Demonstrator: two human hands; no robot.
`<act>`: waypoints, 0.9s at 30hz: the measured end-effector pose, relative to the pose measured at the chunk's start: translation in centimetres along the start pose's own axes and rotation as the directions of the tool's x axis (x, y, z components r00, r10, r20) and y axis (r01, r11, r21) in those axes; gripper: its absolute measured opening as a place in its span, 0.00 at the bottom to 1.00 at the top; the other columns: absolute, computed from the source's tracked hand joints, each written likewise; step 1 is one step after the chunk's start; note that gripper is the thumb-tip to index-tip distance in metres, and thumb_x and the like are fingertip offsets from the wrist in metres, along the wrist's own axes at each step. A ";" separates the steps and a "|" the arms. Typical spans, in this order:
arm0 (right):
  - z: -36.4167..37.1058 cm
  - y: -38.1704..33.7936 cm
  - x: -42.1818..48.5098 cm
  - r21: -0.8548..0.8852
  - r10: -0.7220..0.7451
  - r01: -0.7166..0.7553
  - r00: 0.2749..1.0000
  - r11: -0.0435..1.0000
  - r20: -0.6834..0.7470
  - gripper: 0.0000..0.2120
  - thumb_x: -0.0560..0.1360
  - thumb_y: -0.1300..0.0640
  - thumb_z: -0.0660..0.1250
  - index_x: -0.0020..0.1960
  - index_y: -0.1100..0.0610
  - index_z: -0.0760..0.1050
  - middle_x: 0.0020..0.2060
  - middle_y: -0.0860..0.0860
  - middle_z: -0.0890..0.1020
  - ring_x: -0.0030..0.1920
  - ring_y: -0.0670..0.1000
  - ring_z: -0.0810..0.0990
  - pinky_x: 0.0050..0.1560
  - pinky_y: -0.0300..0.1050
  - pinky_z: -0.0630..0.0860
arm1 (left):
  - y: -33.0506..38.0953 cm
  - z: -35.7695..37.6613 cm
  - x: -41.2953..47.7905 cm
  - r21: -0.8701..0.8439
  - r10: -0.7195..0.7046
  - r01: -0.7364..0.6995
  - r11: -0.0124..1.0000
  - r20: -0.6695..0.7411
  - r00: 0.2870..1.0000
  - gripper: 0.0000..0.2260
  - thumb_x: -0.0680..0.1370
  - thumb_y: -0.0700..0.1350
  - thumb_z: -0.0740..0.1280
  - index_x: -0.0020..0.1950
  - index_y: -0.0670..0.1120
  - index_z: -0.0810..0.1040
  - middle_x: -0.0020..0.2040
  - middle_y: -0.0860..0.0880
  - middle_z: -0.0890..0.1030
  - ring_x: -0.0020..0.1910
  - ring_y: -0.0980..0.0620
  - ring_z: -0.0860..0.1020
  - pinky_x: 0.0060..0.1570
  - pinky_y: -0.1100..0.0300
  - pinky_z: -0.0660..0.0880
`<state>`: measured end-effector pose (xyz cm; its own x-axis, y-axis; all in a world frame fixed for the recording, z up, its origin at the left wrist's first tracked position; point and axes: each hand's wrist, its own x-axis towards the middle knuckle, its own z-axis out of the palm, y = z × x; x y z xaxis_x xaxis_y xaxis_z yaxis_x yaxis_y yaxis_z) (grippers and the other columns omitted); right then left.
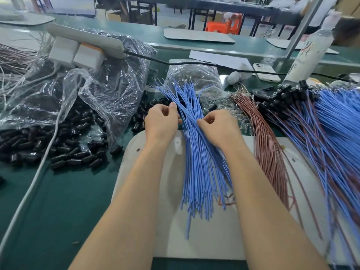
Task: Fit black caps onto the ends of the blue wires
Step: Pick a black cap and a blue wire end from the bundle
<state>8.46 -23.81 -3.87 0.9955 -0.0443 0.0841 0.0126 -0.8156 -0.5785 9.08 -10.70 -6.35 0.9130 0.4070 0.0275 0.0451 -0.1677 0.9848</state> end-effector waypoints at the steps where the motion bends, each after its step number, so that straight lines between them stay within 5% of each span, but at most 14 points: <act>1: 0.0 -0.1 0.0 -0.002 -0.004 0.004 1.000 1.000 0.013 0.07 0.77 0.54 0.65 0.43 0.55 0.78 0.38 0.50 0.80 0.39 0.49 0.76 0.37 0.39 0.68 | 0.0 0.0 0.0 0.003 0.001 -0.001 1.000 0.001 1.000 0.11 0.80 0.51 0.61 0.42 0.47 0.74 0.38 0.50 0.83 0.38 0.57 0.83 0.50 0.49 0.80; 5: -0.4 -0.4 -0.2 -0.023 -0.010 0.011 0.999 1.000 0.036 0.09 0.76 0.58 0.65 0.56 0.53 0.75 0.50 0.51 0.79 0.50 0.52 0.76 0.50 0.44 0.72 | 0.0 0.0 0.1 0.006 -0.005 0.005 1.000 0.001 1.000 0.11 0.80 0.51 0.61 0.42 0.47 0.74 0.39 0.49 0.83 0.37 0.58 0.83 0.49 0.49 0.80; 9: -1.2 -1.5 -0.7 -0.059 -0.097 0.101 0.993 0.993 0.073 0.04 0.74 0.52 0.69 0.43 0.52 0.77 0.44 0.51 0.82 0.46 0.52 0.79 0.52 0.48 0.77 | 0.0 0.0 0.1 -0.041 -0.023 0.023 0.999 -0.018 1.000 0.11 0.80 0.51 0.60 0.43 0.46 0.74 0.40 0.48 0.83 0.36 0.57 0.83 0.49 0.49 0.80; 14: 0.8 -2.9 -1.2 -0.268 -0.080 0.132 0.977 0.954 0.197 0.14 0.74 0.47 0.69 0.52 0.58 0.75 0.49 0.54 0.80 0.48 0.56 0.78 0.46 0.45 0.73 | 0.0 0.0 0.5 -0.136 -0.091 0.085 0.987 -0.043 0.995 0.12 0.80 0.50 0.60 0.42 0.45 0.74 0.38 0.47 0.82 0.42 0.48 0.84 0.49 0.48 0.80; 19: 2.0 -3.5 -1.4 -0.340 -0.125 0.171 0.980 0.925 0.152 0.11 0.77 0.53 0.65 0.44 0.55 0.63 0.44 0.52 0.74 0.42 0.54 0.69 0.40 0.46 0.64 | 0.0 0.1 0.6 -0.202 -0.152 0.143 0.969 -0.033 0.988 0.12 0.80 0.50 0.61 0.42 0.44 0.73 0.40 0.44 0.83 0.41 0.46 0.84 0.40 0.52 0.81; 24: 2.2 -3.8 -1.0 -0.363 -0.097 0.136 0.988 0.922 0.123 0.06 0.77 0.60 0.62 0.43 0.56 0.65 0.50 0.57 0.78 0.41 0.56 0.69 0.40 0.46 0.65 | 0.1 0.0 0.6 -0.230 -0.117 0.105 0.968 -0.039 0.992 0.11 0.80 0.49 0.61 0.42 0.44 0.73 0.43 0.42 0.83 0.40 0.49 0.84 0.39 0.55 0.80; 27: 2.1 -3.4 -0.5 -0.204 -0.054 0.073 0.994 0.976 0.097 0.06 0.75 0.57 0.63 0.47 0.60 0.74 0.49 0.57 0.81 0.46 0.59 0.76 0.43 0.46 0.71 | 0.3 -0.1 0.4 -0.242 -0.074 0.053 0.969 -0.076 0.994 0.11 0.80 0.49 0.60 0.43 0.44 0.73 0.43 0.45 0.83 0.39 0.52 0.83 0.37 0.57 0.78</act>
<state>8.07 -19.77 -3.68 0.9978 0.0560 0.0361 0.0657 -0.9173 -0.3928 9.42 -10.45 -6.02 0.8737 0.4853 -0.0321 -0.0061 0.0768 0.9970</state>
